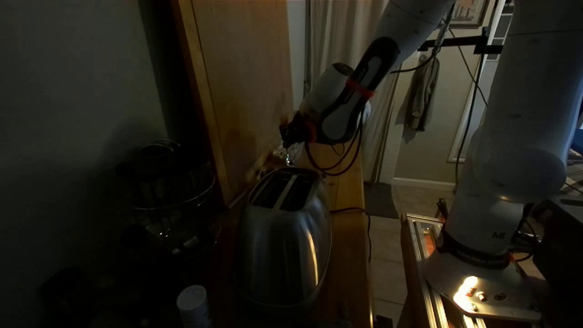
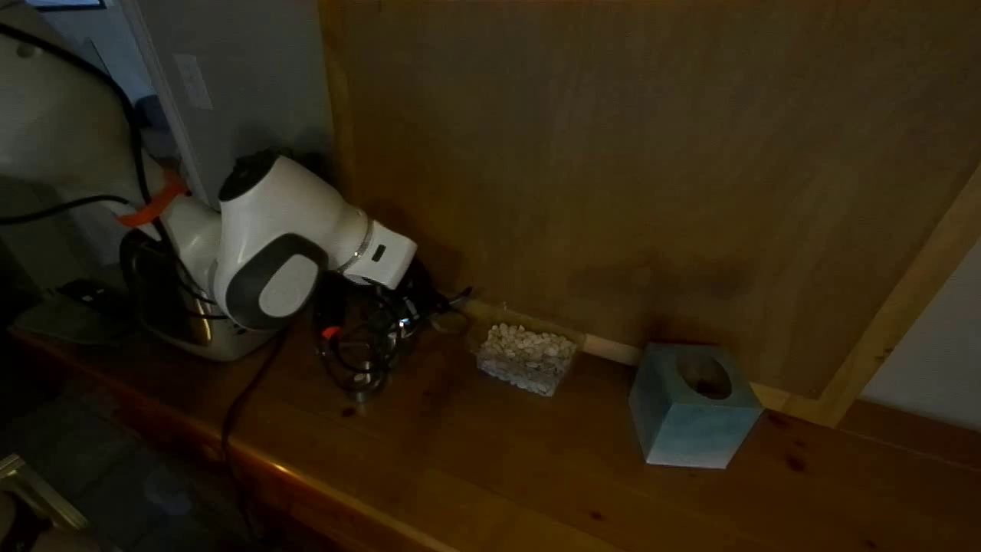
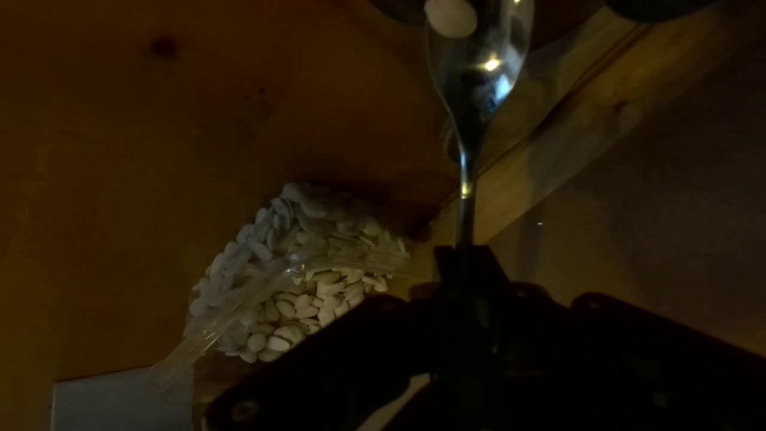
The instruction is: Use the silver spoon to place contents from the clear container on the right into the medium measuring cup.
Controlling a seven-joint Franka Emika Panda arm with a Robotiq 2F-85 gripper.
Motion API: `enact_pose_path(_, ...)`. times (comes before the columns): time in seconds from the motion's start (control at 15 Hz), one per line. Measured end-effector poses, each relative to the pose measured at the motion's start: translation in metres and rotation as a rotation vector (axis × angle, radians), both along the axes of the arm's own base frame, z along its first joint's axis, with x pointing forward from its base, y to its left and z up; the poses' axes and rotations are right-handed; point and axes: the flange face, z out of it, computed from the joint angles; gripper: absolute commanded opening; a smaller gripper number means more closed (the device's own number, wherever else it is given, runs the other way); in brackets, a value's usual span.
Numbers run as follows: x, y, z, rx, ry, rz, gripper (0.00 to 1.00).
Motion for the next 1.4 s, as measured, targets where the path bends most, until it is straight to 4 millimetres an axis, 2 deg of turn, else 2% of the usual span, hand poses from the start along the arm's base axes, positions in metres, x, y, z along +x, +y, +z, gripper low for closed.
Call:
enact_pose_path(0.27, 0.001, 0.012, 0.001, -0.025, -0.029, 0.055, 0.02)
enact_pose_path(0.53, -0.003, 0.029, -0.007, -0.031, -0.027, 0.115, 0.02)
enact_pose_path(1.0, -0.009, 0.017, -0.004, -0.051, -0.05, 0.101, 0.02)
enact_pose_path(1.4, -0.011, 0.024, -0.004, -0.069, -0.062, 0.151, 0.02)
